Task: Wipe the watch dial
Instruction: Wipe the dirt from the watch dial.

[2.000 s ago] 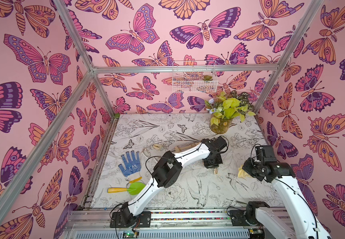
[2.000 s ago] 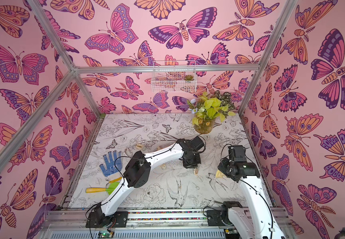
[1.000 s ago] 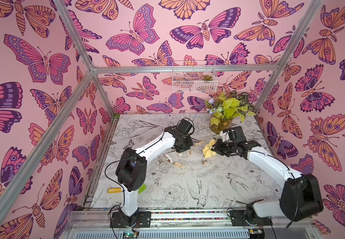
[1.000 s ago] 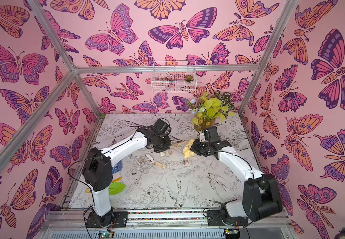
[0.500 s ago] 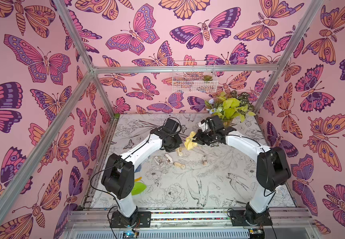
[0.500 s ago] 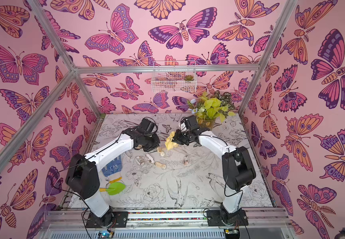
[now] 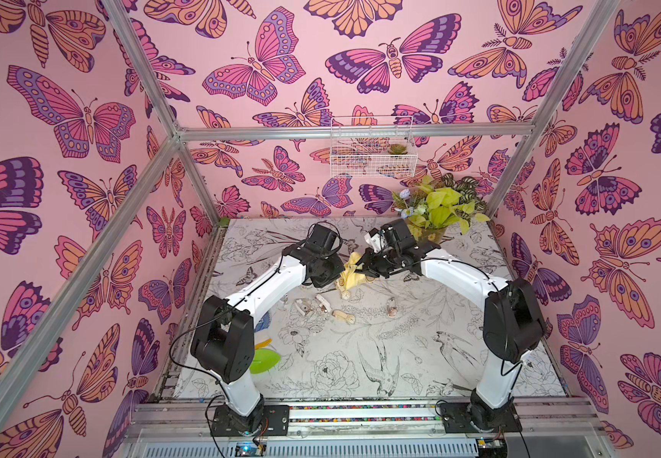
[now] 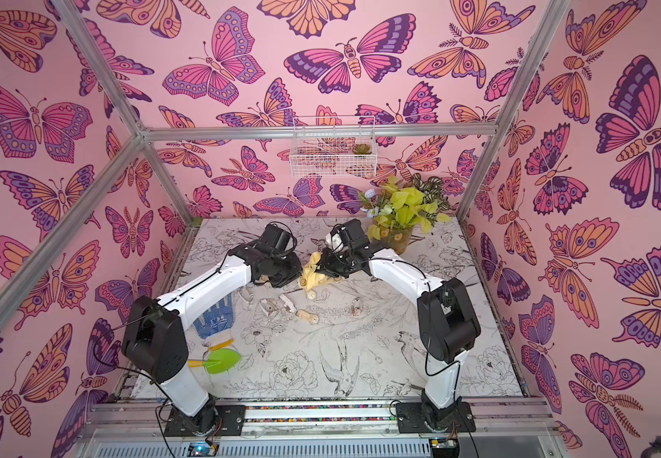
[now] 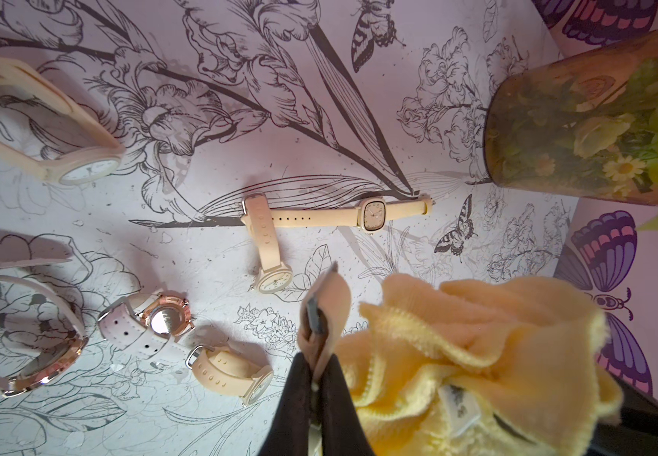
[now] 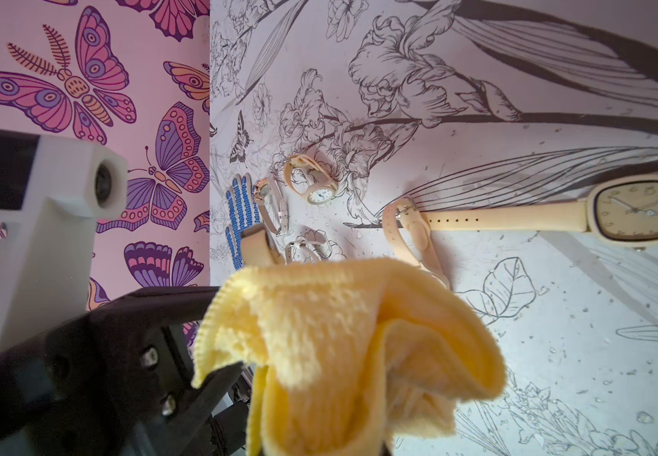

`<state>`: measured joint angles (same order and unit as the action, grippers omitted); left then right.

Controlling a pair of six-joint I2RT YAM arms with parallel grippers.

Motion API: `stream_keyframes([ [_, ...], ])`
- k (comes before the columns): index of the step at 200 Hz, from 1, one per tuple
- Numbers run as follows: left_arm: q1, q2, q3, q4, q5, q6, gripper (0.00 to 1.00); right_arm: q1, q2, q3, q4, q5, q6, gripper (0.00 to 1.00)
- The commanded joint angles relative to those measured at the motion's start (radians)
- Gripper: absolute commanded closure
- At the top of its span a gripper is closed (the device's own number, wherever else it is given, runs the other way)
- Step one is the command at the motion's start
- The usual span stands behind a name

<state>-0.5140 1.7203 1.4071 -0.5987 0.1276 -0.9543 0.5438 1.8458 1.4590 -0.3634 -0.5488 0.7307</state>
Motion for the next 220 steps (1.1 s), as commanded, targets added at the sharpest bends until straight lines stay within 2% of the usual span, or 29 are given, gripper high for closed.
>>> stream_keyframes([
  [1, 0.009, -0.017, -0.011, 0.02, 0.01, -0.009, 1.0, 0.029, 0.018, 0.005, 0.015, -0.016, 0.024, 1.0],
  [70, 0.034, -0.048, -0.063, 0.07, 0.043, -0.038, 1.0, 0.113, 0.102, 0.027, 0.119, -0.019, 0.124, 1.0],
  [142, 0.059, -0.046, -0.074, 0.108, 0.085, -0.053, 1.0, 0.12, 0.137, 0.053, 0.128, 0.023, 0.177, 1.0],
  [188, 0.06, -0.051, -0.102, 0.113, 0.107, -0.065, 1.0, 0.115, 0.22, 0.209, 0.051, 0.032, 0.178, 1.0],
  [220, 0.06, -0.069, -0.119, 0.122, 0.108, -0.067, 1.0, 0.083, 0.27, 0.271, 0.052, 0.044, 0.23, 1.0],
])
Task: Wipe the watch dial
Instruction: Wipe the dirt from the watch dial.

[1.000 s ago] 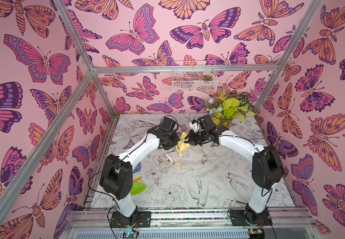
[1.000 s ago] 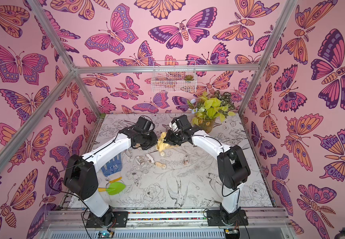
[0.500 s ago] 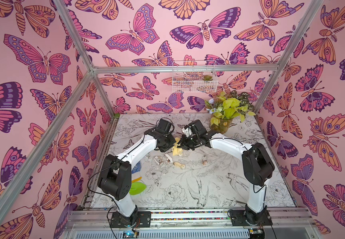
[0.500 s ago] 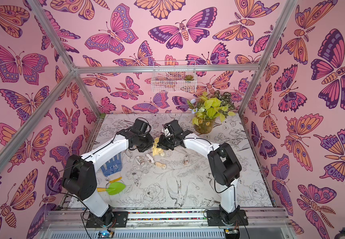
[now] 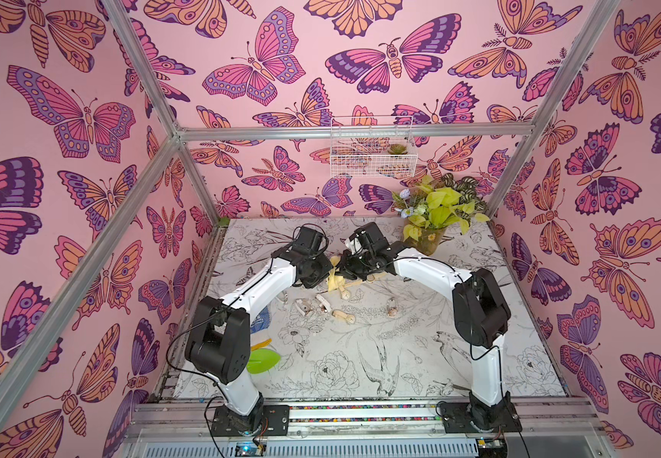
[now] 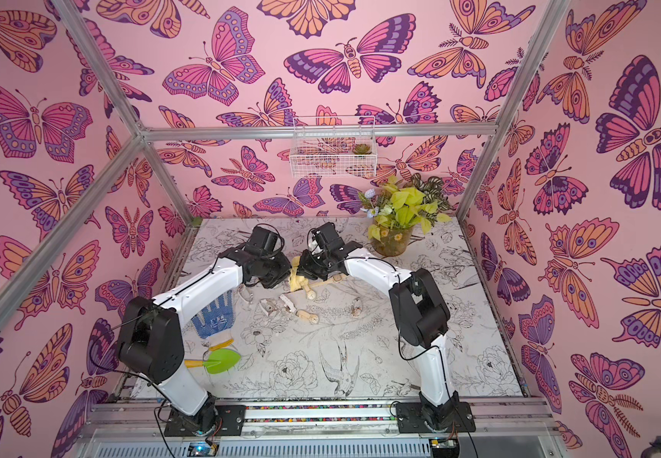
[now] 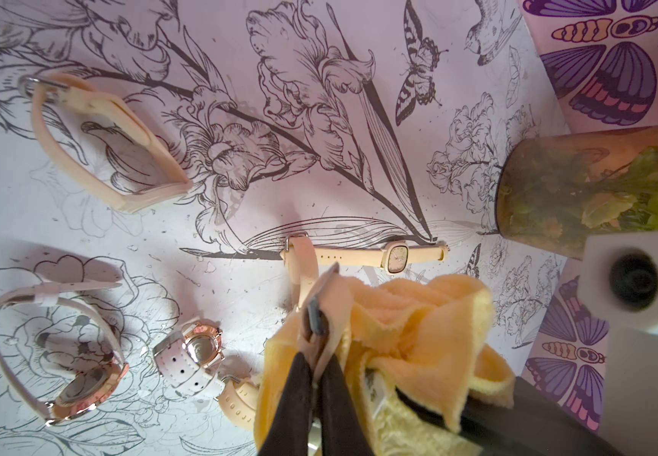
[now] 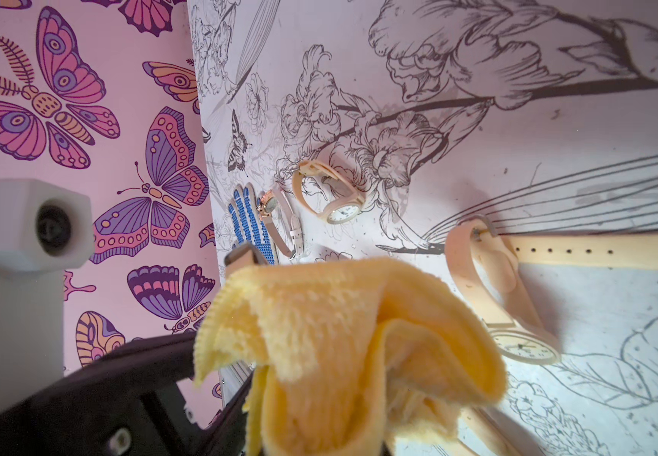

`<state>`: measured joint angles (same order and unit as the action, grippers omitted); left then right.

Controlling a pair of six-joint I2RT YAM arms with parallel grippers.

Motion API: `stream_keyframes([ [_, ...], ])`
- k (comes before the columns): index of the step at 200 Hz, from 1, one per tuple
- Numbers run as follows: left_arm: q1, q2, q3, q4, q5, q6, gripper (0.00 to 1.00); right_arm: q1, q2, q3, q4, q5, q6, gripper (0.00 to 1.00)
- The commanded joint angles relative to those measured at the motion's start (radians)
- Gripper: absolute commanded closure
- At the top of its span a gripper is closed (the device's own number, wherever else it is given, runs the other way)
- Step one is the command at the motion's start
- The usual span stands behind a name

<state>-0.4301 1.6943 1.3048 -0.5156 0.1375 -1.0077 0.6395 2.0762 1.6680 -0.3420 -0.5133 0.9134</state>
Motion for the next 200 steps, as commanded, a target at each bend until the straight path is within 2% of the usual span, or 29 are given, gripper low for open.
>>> stream_keyframes([
  [1, -0.024, -0.044, -0.017, 0.039, 0.099, -0.014, 1.0, -0.014, 0.04, 0.064, 0.032, 0.009, 0.049, 1.0],
  [38, -0.012, -0.065, -0.029, 0.039, 0.096, -0.008, 1.0, -0.084, 0.068, 0.114, 0.02, 0.016, 0.079, 1.0],
  [84, 0.041, -0.105, -0.061, 0.053, 0.111, 0.012, 1.0, -0.147, -0.011, 0.058, -0.011, 0.031, 0.045, 1.0],
  [148, 0.079, -0.116, -0.088, 0.072, 0.14, 0.02, 1.0, -0.138, -0.152, -0.082, -0.013, 0.025, 0.007, 1.0],
  [200, 0.095, -0.121, -0.129, 0.107, 0.171, 0.008, 1.0, -0.094, -0.234, -0.262, 0.208, -0.016, 0.107, 1.0],
])
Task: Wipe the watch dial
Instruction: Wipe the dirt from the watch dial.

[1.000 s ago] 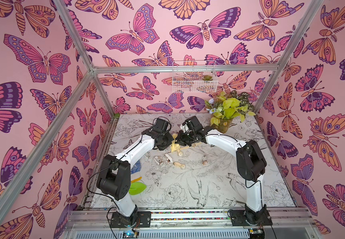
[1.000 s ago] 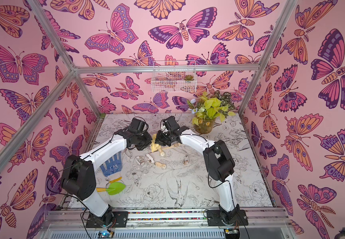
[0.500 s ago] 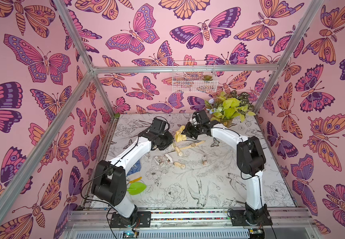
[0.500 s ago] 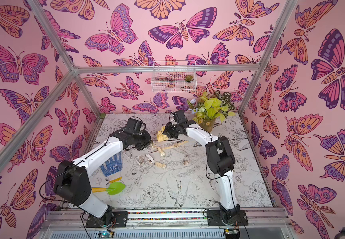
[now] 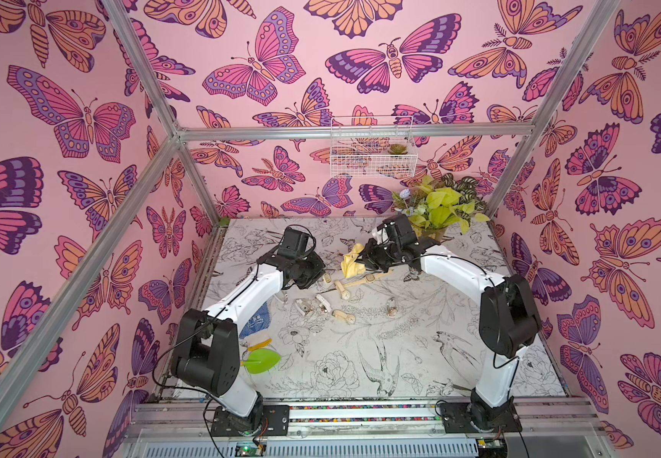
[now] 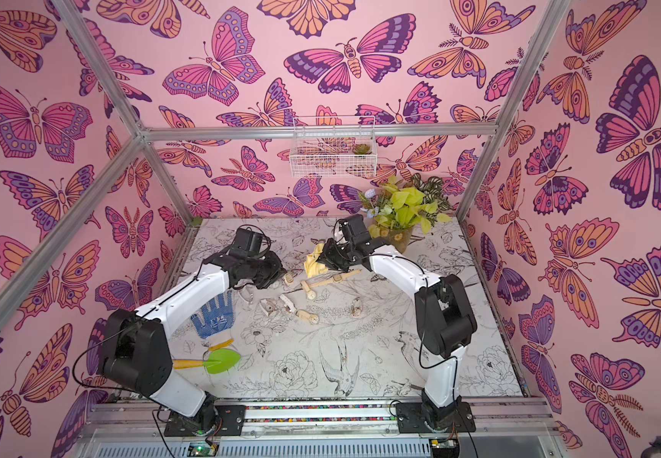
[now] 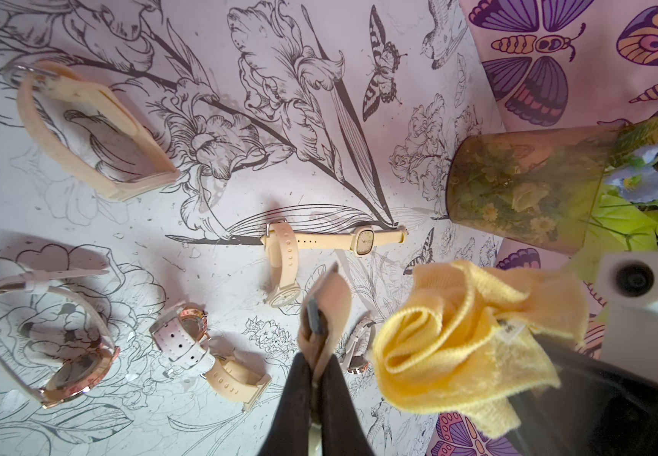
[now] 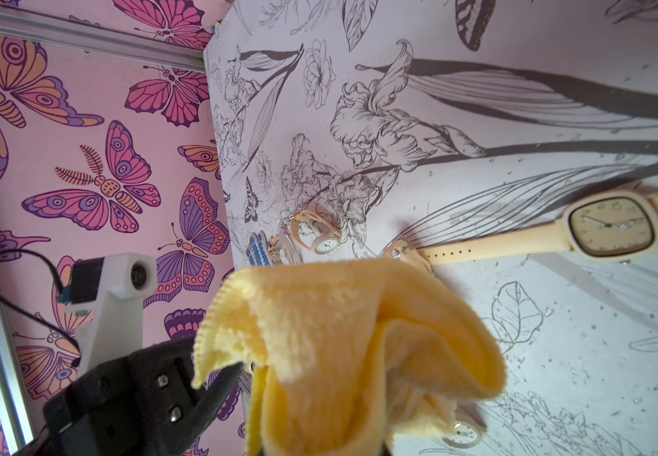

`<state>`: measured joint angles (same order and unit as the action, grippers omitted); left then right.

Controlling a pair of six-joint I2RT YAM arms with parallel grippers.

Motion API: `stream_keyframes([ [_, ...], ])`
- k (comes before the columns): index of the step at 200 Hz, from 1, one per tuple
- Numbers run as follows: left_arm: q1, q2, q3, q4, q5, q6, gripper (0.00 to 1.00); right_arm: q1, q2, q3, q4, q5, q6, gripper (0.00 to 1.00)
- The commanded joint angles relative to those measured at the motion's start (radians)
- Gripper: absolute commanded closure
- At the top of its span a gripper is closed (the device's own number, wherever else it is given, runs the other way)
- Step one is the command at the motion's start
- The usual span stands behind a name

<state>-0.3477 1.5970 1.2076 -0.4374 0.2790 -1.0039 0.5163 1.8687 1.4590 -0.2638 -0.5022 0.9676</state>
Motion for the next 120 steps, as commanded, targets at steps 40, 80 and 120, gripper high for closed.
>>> stream_keyframes([
  [40, 0.016, -0.018, -0.039, 0.044, 0.052, 0.008, 1.0, 0.093, -0.015, -0.075, 0.232, -0.021, 0.096, 1.0],
  [80, 0.018, -0.016, -0.039, 0.05, 0.066, 0.005, 1.0, 0.144, 0.028, -0.051, 0.279, -0.015, 0.124, 1.0],
  [120, 0.026, -0.027, -0.036, 0.066, 0.075, -0.01, 1.0, 0.197, 0.092, -0.026, 0.296, -0.003, 0.14, 1.0],
])
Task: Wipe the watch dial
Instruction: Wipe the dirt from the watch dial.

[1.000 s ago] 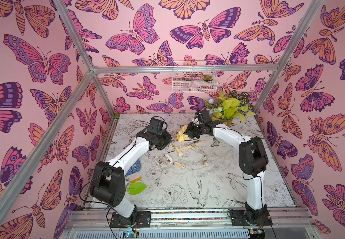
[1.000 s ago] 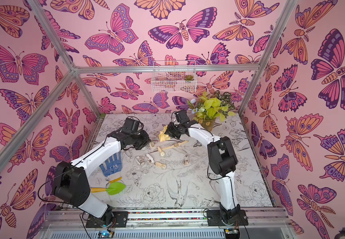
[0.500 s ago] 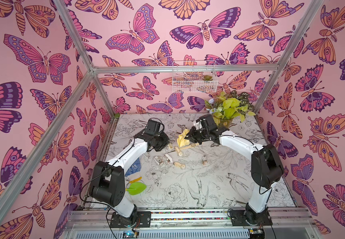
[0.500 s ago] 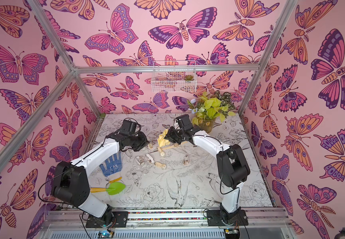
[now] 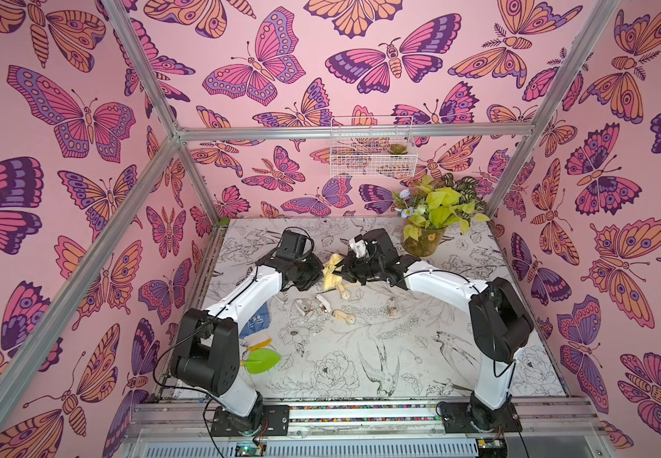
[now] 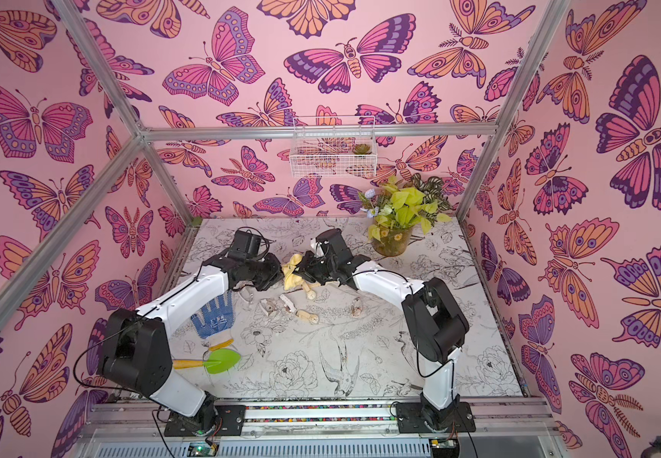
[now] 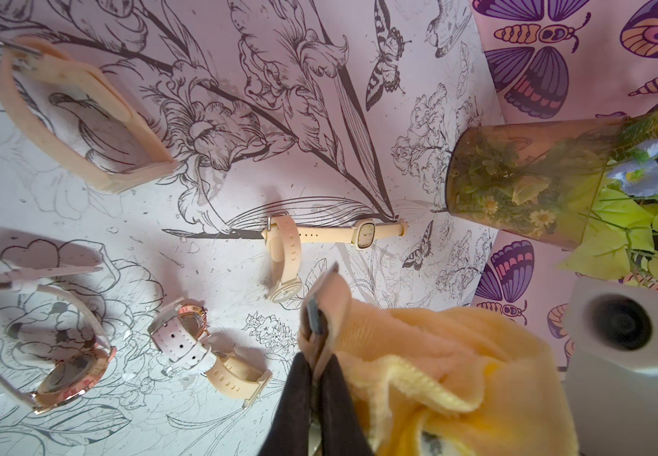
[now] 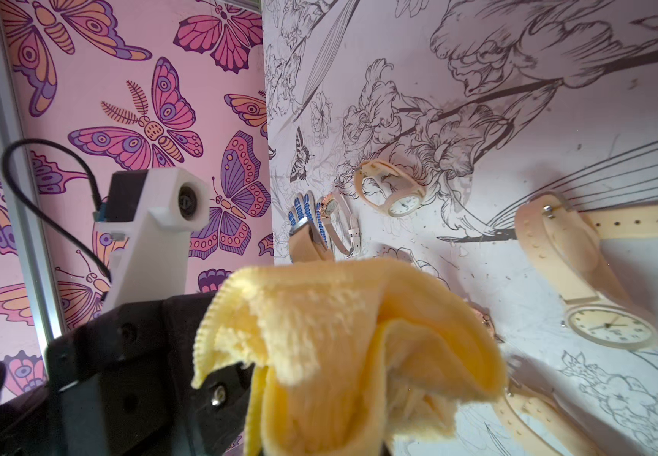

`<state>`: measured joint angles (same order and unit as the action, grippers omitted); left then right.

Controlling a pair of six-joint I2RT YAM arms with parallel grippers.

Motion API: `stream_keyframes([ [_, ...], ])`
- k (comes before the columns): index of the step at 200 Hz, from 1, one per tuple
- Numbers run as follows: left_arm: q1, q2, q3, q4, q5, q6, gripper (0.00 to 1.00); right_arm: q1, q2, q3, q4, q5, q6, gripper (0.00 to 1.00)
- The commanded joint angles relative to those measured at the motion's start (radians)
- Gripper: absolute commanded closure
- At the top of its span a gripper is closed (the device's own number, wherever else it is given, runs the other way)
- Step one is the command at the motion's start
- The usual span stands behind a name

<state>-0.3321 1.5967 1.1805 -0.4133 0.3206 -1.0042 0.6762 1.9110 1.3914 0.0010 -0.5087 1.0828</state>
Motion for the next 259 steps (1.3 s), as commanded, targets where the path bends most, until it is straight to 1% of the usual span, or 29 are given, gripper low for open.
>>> stream_keyframes([
  [1, 0.01, -0.026, -0.009, 0.042, 0.034, -0.01, 1.0, 0.038, 0.051, 0.041, 0.032, 0.004, 0.026, 1.0],
  [35, 0.016, -0.026, -0.005, 0.063, 0.041, -0.034, 1.0, 0.061, 0.081, 0.039, 0.053, 0.016, 0.046, 1.0],
  [72, 0.027, -0.017, 0.012, 0.07, 0.046, -0.046, 1.0, 0.065, 0.067, -0.002, 0.039, 0.04, 0.036, 1.0],
  [111, 0.037, -0.005, 0.043, 0.07, 0.043, -0.05, 1.0, 0.063, 0.043, -0.025, -0.024, 0.065, 0.003, 1.0],
  [147, 0.051, 0.003, 0.062, 0.074, 0.034, -0.055, 1.0, 0.034, 0.001, -0.052, -0.044, 0.083, -0.013, 1.0],
  [186, 0.061, -0.002, 0.057, 0.076, 0.025, -0.055, 1.0, -0.033, -0.076, -0.112, -0.056, 0.091, -0.033, 1.0],
  [228, 0.06, -0.007, 0.027, 0.088, 0.021, -0.055, 1.0, -0.06, -0.128, -0.065, -0.136, 0.076, -0.12, 1.0],
  [259, 0.06, 0.002, 0.017, 0.099, 0.023, -0.059, 1.0, -0.058, -0.135, -0.026, -0.128, 0.039, -0.142, 1.0],
])
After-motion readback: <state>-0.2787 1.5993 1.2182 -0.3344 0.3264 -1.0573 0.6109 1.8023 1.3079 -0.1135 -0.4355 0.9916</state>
